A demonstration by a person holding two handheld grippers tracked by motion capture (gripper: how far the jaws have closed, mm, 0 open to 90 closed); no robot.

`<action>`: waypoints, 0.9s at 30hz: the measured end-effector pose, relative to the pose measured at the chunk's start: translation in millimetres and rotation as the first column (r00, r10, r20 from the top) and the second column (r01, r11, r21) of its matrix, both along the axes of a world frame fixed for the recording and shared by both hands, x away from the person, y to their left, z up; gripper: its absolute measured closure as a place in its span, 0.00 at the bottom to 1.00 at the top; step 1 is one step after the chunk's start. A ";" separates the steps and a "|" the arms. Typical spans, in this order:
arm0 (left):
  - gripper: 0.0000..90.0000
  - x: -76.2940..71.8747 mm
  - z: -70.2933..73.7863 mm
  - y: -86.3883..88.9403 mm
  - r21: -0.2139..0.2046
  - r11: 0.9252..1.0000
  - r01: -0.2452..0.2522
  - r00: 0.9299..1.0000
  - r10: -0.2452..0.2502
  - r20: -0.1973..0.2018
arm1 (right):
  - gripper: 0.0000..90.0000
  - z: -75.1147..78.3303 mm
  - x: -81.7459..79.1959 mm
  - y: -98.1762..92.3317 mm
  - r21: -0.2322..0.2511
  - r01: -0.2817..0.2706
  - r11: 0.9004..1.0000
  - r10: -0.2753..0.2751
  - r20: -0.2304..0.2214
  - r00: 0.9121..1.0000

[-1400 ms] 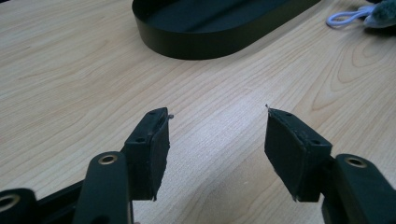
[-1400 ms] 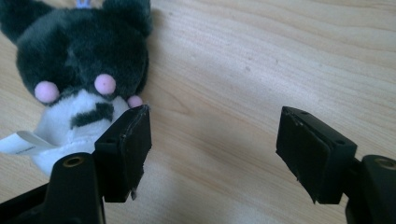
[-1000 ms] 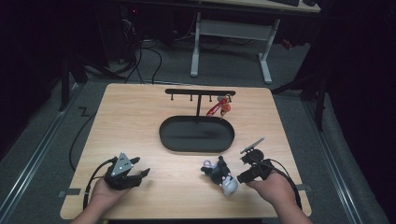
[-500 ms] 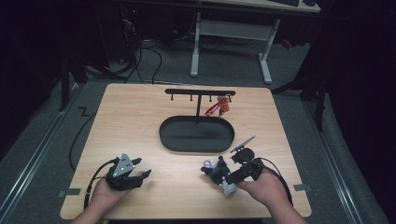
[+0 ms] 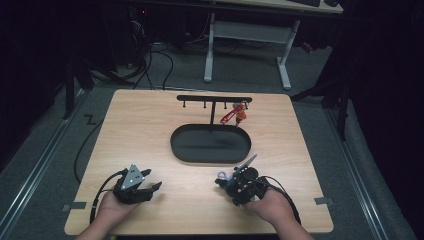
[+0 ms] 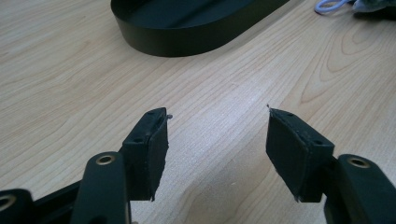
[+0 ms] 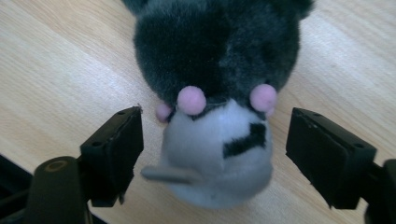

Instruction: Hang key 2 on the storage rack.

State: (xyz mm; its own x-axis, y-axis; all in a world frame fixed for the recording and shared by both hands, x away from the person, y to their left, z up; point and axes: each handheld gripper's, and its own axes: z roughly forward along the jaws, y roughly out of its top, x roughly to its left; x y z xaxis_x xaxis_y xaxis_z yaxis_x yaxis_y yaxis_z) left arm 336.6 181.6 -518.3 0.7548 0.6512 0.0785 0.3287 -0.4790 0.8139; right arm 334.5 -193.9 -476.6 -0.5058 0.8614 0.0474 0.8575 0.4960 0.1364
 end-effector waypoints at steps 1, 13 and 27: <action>0.43 0.0 -0.1 0.2 0.000 1.000 0.000 1.000 0.000 0.000 | 0.26 -2.1 0.5 0.5 -0.004 -0.007 1.000 0.007 0.000 1.000; 0.39 0.8 -0.4 -0.7 0.000 1.000 -0.002 1.000 0.002 0.002 | 0.53 -1.2 -1.4 1.6 -0.016 -0.005 1.000 0.006 0.032 0.999; 0.36 -1.7 -0.3 6.3 -0.005 1.000 -0.018 1.000 0.018 0.000 | 0.53 40.7 9.2 -16.1 0.010 0.027 1.000 -0.027 0.069 0.997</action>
State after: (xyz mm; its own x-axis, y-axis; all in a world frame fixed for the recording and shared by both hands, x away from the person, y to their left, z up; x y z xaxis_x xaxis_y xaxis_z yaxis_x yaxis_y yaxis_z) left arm 334.9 187.9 -518.6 0.7432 0.6648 0.0756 0.3369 -0.4695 0.8161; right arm 343.8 -210.0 -436.0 -0.4846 0.8745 0.0215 0.8591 0.4712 0.2000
